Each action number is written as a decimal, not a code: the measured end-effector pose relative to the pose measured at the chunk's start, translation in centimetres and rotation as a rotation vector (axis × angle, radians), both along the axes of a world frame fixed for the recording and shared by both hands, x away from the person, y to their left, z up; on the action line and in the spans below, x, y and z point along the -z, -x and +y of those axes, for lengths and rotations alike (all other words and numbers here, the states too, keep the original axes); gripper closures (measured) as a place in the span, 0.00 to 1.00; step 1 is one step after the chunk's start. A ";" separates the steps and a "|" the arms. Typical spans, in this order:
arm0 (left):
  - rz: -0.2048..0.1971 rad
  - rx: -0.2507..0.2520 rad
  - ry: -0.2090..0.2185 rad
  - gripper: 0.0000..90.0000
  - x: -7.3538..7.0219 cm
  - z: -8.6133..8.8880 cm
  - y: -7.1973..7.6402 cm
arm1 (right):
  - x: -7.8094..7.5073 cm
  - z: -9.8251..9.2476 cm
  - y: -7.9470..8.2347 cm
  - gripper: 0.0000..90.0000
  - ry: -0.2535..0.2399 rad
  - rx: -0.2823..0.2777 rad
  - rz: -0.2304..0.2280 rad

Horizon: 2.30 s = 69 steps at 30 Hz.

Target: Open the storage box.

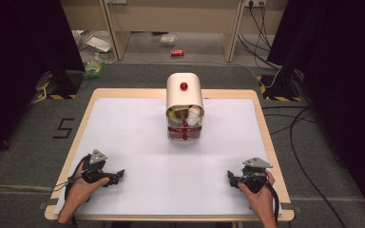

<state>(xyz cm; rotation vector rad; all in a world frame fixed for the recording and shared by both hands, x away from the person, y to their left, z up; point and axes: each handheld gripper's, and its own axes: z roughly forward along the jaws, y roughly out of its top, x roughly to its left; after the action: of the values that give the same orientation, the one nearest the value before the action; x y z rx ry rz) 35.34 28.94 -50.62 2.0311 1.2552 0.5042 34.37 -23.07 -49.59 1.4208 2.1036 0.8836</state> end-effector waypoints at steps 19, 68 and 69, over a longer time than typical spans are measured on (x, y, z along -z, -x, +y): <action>0.000 0.000 0.001 0.00 0.0 0.0 0.0 | -0.3 0.1 0.0 0.21 -0.013 -0.004 -0.015; 0.001 0.000 0.000 0.00 0.0 0.0 0.0 | -5.0 4.4 -1.4 0.24 -0.090 -0.079 -0.153; 0.001 0.000 0.000 0.00 0.0 0.0 0.0 | -5.0 4.4 -1.4 0.24 -0.090 -0.079 -0.153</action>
<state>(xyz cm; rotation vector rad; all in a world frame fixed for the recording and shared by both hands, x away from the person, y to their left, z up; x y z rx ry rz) 35.36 28.94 -50.62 2.0315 1.2551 0.5032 35.78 -18.71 -44.62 1.2766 2.0395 1.0943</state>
